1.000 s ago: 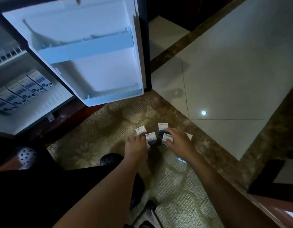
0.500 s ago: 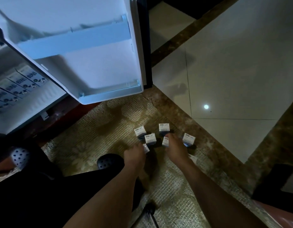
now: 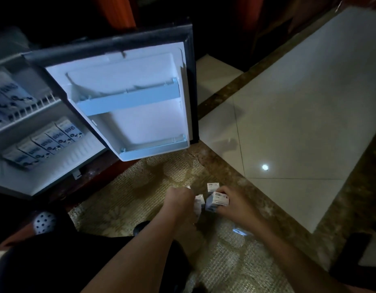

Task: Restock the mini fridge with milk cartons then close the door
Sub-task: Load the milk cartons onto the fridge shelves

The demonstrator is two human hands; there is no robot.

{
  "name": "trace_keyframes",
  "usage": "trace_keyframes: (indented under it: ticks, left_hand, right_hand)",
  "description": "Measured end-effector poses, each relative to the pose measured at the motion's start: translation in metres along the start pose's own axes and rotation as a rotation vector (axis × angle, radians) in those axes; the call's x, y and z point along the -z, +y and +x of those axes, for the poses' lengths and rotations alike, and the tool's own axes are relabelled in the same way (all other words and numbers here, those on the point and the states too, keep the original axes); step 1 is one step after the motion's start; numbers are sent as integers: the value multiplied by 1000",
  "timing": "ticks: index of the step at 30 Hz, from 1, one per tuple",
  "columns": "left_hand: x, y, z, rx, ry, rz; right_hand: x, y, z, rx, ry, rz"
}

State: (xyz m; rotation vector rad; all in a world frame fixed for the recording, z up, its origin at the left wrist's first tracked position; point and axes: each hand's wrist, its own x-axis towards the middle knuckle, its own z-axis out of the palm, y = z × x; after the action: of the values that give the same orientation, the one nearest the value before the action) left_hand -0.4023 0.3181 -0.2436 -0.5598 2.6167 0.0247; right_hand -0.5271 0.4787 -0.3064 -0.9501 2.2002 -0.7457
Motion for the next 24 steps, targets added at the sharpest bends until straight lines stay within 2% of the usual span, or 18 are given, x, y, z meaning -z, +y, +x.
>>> trace_keyframes:
  ticks: [6, 16, 24]
  left_hand:
    - [50, -15, -40, -12, 206, -167]
    - [118, -54, -106, 67, 401, -217]
    - [154, -120, -170, 154, 613, -300]
  right_hand:
    - [36, -51, -22, 164, 124, -15]
    - [82, -172, -51, 360, 147, -11]
    - [85, -271, -47, 582, 148, -44]
